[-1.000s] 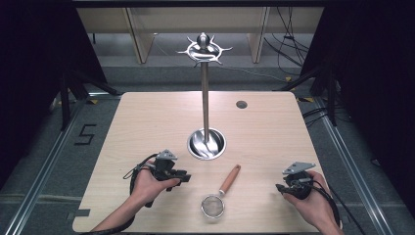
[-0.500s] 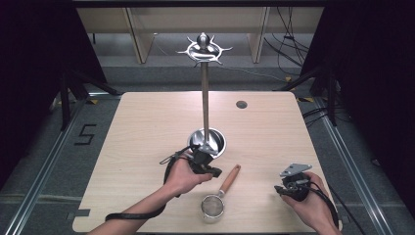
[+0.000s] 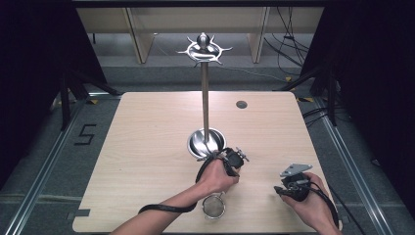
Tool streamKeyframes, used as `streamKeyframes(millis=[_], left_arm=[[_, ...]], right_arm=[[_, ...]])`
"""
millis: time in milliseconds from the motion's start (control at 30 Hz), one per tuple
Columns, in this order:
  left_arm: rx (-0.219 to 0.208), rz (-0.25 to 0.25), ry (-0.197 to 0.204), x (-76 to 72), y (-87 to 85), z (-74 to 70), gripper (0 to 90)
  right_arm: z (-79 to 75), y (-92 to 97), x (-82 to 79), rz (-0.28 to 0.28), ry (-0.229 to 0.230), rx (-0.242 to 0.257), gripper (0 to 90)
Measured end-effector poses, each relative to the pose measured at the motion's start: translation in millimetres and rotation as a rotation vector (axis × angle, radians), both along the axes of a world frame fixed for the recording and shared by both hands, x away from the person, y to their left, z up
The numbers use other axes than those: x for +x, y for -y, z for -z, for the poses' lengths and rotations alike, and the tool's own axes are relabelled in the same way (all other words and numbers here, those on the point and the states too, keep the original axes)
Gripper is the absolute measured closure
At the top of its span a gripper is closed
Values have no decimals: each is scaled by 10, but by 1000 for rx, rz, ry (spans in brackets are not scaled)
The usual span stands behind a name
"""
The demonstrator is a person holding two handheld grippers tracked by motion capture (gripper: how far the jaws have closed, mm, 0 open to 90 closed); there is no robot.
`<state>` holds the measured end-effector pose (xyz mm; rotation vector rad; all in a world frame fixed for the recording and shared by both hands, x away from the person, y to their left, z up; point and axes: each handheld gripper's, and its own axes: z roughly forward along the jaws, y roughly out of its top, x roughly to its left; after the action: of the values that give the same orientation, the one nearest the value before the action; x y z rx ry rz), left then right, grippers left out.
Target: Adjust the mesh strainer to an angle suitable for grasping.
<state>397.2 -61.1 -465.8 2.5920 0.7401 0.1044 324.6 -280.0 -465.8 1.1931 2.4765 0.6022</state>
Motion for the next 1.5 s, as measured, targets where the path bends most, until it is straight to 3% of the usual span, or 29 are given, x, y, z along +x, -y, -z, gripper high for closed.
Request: streamKeyframes(millis=[100, 233, 267, 467, 567, 633, 733, 833, 867, 1100, 1133, 1267, 1367, 1400, 1467, 1500], left_arm=[[15, 15, 7, 25, 46, 20, 893], [27, 16, 15, 59, 97, 26, 893], [48, 9, 14, 73, 101, 44, 894], [34, -41, 6, 123, 99, 112, 894], [56, -45, 4, 138, 66, 138, 894], [58, -78, -15, 133, 35, 150, 894], [67, -96, -1, 192, -57, 141, 894], [72, -111, -5, 219, -92, 139, 893], [73, -136, -5, 243, -116, 141, 893], [85, -183, 7, 300, -136, 160, 893], [104, -194, -3, 328, -168, 147, 893], [113, -224, -9, 359, -251, 144, 893], [128, -227, -8, 365, -293, 138, 892], [118, -240, -1, 365, -307, 142, 892], [123, -231, 0, 357, -308, 139, 892], [122, -224, -2, 348, -303, 142, 891]], right_arm=[[10, 12, 13, -13, 11, -3, 606], [21, 26, 15, -13, -12, 2, 610], [22, 24, 13, -13, -18, 4, 610], [17, 21, 13, -11, -15, 9, 611], [20, 27, 10, -1, -20, 15, 611], [26, 28, 14, 7, -10, 17, 611], [34, 35, 24, -26, -12, -2, 612], [32, 10, 16, -5, -21, 13, 611], [37, 17, 28, -32, -8, 2, 611], [41, 16, 27, -34, -9, 2, 607], [41, 17, 26, -33, -6, 4, 608], [41, 15, 21, -30, -14, 2, 607], [50, 11, 22, -34, -12, -1, 607], [43, -9, 5, -13, -36, 8, 605], [55, 6, 32, -50, -9, -7, 604], [52, -3, 27, -40, -16, -1, 603]])
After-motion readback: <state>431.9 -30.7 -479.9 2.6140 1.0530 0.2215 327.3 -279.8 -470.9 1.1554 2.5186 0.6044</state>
